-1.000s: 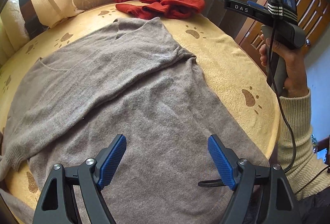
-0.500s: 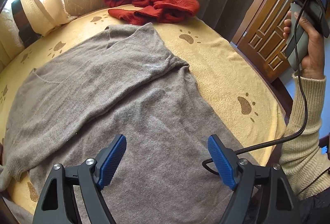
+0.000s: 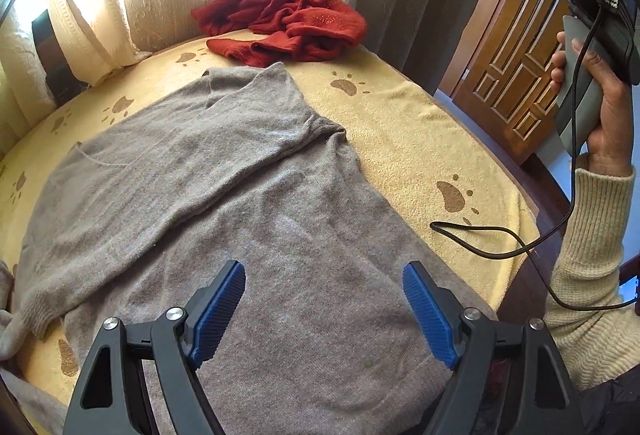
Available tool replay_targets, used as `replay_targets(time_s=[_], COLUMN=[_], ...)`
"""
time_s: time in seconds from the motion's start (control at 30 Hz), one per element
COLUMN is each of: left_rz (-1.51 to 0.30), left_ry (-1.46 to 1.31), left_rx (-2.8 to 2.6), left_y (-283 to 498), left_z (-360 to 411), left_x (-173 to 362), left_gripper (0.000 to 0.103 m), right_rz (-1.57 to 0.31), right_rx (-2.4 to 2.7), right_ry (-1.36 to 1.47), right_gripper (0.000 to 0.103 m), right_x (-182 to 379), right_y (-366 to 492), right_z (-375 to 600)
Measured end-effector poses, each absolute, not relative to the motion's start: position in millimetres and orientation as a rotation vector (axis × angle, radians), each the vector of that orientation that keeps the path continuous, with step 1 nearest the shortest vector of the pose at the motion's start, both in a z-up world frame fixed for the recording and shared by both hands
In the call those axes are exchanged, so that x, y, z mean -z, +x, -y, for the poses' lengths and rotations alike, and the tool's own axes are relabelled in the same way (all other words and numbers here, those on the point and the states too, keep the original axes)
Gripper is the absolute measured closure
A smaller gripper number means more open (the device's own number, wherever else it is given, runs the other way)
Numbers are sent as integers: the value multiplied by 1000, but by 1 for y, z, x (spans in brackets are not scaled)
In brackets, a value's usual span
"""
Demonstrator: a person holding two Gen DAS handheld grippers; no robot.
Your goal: Fold clothes
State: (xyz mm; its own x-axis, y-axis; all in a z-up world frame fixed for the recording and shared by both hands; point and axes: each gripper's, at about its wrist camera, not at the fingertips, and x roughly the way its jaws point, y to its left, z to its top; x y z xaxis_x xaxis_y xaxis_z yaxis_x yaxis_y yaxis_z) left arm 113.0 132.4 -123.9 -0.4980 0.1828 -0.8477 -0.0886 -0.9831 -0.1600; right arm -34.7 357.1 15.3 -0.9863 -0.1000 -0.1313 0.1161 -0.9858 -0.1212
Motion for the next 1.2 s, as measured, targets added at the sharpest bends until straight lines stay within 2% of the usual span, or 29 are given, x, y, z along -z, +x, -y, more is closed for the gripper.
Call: replay_targets(time_s=[0.2,0.33,0.57,0.73,0.93,1.03,1.2], left_rz=[173,240,231,348,329,202,-155], left_ry=[-1414,-1324,-1198,-1233,-1350,-1415,-1603], left_rx=[-2641,-2736,-3186,-3291,-3483,-3633,-3846], left_y=[135,155,204,238,282,305,336], left_z=[-120,-101,-40,1,32,43,60], left_x=[113,102,98,116,135,138,150], left_gripper=[20,20,20,20,20,20,20], right_rz=[-161,-292,-395,-455,-474,-481,-502], right_rx=[2586,2462,2211,2011,1812,1715,1581], right_ry=[452,519,635,697,740,755,745], right_gripper=[0,0,0,0,0,0,0], right_x=[11,43,93,123,146,156,162], right_y=[-28,-5,53,99,149,173,206], right_z=[-317,-269,-211,-174,-136,-117,-91])
